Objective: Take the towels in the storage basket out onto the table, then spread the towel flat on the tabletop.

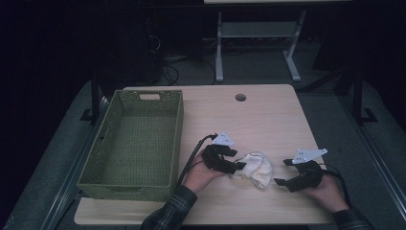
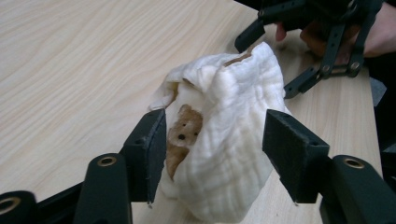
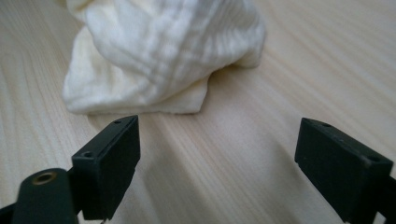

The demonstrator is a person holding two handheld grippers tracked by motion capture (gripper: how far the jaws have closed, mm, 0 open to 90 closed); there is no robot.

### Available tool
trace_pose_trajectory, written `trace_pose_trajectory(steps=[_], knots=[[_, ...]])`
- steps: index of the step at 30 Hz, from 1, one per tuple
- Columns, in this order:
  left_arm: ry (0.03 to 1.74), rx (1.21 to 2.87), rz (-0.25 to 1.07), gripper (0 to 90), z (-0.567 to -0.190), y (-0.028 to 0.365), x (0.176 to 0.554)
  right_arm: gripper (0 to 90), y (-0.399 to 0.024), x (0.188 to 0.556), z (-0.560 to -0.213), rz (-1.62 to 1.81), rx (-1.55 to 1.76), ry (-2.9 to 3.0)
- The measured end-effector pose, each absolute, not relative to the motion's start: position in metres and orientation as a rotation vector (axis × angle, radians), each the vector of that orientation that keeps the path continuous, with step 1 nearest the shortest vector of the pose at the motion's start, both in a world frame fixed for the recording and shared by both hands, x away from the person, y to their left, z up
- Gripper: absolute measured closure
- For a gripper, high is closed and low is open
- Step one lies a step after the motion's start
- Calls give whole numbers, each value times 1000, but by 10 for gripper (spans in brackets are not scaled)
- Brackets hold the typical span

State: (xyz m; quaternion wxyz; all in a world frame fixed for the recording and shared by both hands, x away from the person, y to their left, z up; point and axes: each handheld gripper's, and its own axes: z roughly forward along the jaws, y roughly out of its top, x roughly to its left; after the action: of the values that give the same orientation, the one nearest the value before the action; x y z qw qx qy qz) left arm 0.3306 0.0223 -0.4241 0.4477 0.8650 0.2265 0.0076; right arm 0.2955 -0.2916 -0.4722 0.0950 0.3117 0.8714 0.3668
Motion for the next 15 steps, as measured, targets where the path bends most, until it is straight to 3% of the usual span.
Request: trace_pose_trajectory(steps=[13, 15], knots=[[518, 2165, 21, 582, -433, 15, 330, 379, -290, 303, -447, 1361, 836, 2547], [514, 2174, 19, 636, -434, 13, 331, 465, -284, 307, -446, 1391, 809, 2560]])
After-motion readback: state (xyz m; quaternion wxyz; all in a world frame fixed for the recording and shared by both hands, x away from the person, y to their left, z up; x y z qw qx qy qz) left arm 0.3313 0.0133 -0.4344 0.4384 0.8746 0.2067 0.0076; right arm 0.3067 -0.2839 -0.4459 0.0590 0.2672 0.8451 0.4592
